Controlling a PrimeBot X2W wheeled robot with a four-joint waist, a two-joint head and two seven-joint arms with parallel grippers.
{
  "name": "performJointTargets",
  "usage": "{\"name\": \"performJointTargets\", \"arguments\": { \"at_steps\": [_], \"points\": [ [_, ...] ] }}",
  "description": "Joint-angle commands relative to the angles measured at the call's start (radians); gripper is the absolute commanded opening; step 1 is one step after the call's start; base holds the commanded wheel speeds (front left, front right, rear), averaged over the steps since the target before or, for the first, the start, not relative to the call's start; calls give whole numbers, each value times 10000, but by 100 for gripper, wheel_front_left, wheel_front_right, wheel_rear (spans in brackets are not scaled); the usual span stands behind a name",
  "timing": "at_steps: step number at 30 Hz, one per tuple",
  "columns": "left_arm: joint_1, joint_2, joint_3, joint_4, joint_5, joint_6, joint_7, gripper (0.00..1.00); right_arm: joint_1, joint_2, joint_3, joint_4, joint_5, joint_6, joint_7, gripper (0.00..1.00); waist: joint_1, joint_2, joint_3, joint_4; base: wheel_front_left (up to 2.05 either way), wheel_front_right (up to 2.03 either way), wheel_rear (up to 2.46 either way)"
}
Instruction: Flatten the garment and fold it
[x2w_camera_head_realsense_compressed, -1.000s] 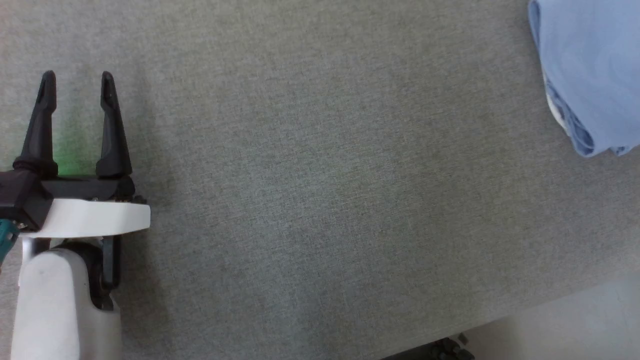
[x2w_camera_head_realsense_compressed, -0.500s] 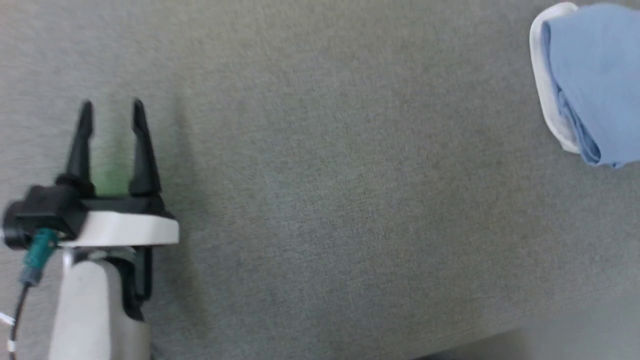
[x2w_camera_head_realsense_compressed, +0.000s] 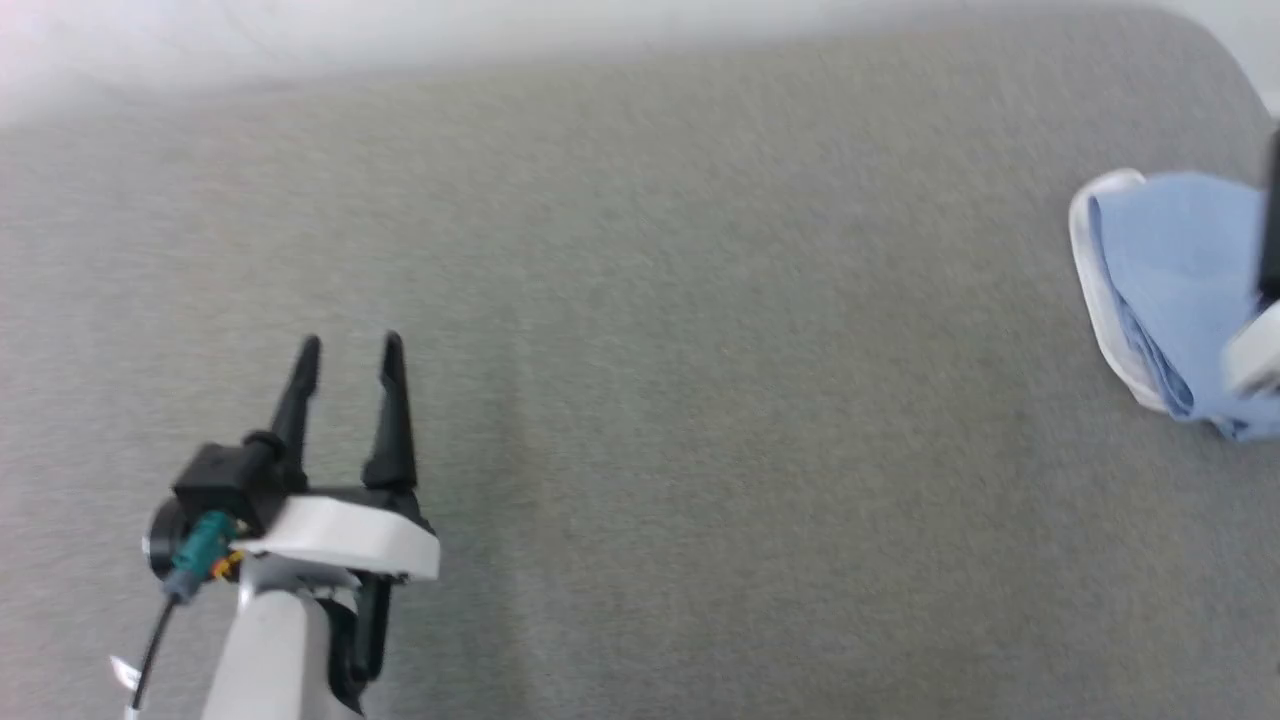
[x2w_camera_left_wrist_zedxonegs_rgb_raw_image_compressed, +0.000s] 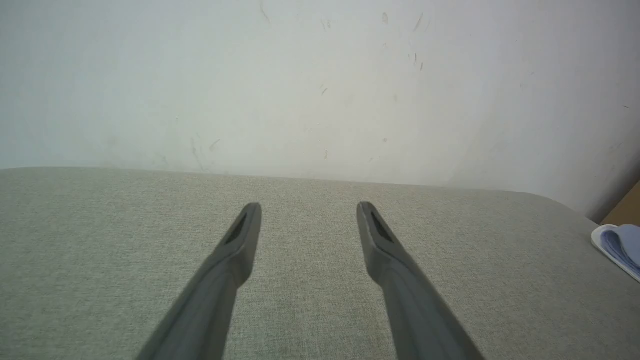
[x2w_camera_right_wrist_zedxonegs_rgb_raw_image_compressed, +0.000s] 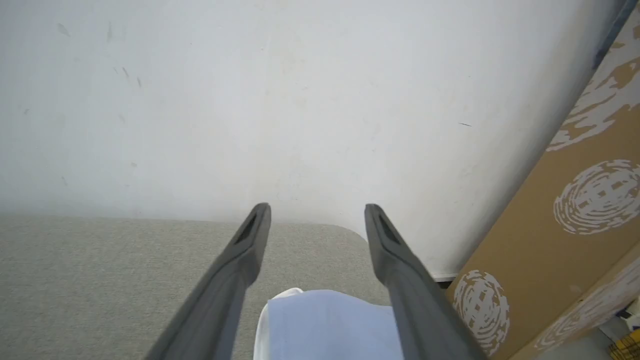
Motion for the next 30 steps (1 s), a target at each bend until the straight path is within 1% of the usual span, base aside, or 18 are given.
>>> {"name": "performJointTargets", "arguments": {
  "at_steps": [1, 6, 7, 15, 18, 23, 30],
  "points": [
    [165, -53, -93, 155, -55, -68, -50, 100, 616, 206, 293, -493, 209, -21, -46, 100, 3, -1, -1294, 1153, 0, 0, 0],
    [247, -94, -284, 490, -72, -73, -81, 100, 2098, 915, 732, -1829, 729, -21, -95, 100, 3, -1, -1617, 1500, 0, 0, 0],
    [247, -94, -284, 490, -72, -73, -81, 100, 2098, 915, 732, -1829, 729, -21, -95, 100, 3, -1, -1617, 1500, 0, 0, 0],
    [548, -142, -489, 761, -42, -46, -126, 100, 3747, 1729, 1234, -2734, 793, -21, -362, 100, 3, -1, -1940, 1719, 0, 0, 0],
    [676, -150, -539, 835, -28, -60, -136, 100, 4180, 1904, 1376, -2825, 769, -21, -557, 100, 3, -1, -2028, 1741, 0, 0, 0],
    [893, -175, -589, 881, -26, -56, -143, 100, 4710, 2011, 1415, -2561, 831, -21, -854, 100, 3, -1, -2131, 1742, 0, 0, 0],
    [1285, -221, -621, 864, -65, -1, -145, 100, 5090, 2021, 1576, -2167, 1388, -21, -999, 100, 3, -1, -2299, 1635, 0, 0, 0]
  ]
}}
